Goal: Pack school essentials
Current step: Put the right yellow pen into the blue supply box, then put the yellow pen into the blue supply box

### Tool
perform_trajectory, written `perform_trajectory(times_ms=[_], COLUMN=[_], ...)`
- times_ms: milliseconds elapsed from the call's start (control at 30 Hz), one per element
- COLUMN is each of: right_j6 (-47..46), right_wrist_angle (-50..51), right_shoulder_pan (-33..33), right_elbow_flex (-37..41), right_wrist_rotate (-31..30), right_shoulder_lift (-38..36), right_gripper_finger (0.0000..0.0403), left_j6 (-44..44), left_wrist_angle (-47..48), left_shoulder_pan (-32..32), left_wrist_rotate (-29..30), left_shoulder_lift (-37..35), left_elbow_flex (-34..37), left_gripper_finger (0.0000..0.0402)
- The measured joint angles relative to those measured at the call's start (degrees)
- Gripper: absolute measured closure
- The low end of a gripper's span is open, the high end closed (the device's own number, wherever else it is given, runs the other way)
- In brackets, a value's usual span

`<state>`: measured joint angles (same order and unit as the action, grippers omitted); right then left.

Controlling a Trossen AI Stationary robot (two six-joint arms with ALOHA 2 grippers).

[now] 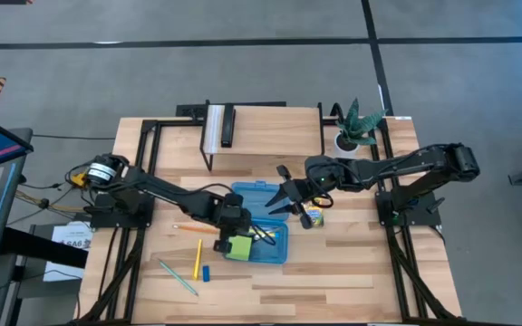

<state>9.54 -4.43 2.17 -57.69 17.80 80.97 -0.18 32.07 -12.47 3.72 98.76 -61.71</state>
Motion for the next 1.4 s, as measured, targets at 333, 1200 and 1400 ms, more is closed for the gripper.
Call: perform_trajectory(times_ms=[333,1200,1400], right_j6=[0.2,0.0,-0.5], right_wrist_angle=[0.1,0.1,0.2], right_shoulder_pan=[0.0,0.1,0.1], right_elbow_flex=[0.0,0.0,0.0], right_wrist_rotate=[0.0,0.0,0.0], right_shoulder_lift=[0.0,0.0,0.0], right_gripper_finger=[0.0283,0.0283,0.0283], left_j6=[0.0,-61.9,-71.6], left_wrist_angle=[2.3,19.8,13.0], left_shoulder_pan=[-1.1,-22.3,-26.8], left_wrist_rotate=[0.2,5.9,3.7], left_shoulder_lift=[-0.7,-8.6,-8.7], left_elbow_flex=[-0.1,0.2,2.2], left_gripper_finger=[0.0266,0.0294,0.0294])
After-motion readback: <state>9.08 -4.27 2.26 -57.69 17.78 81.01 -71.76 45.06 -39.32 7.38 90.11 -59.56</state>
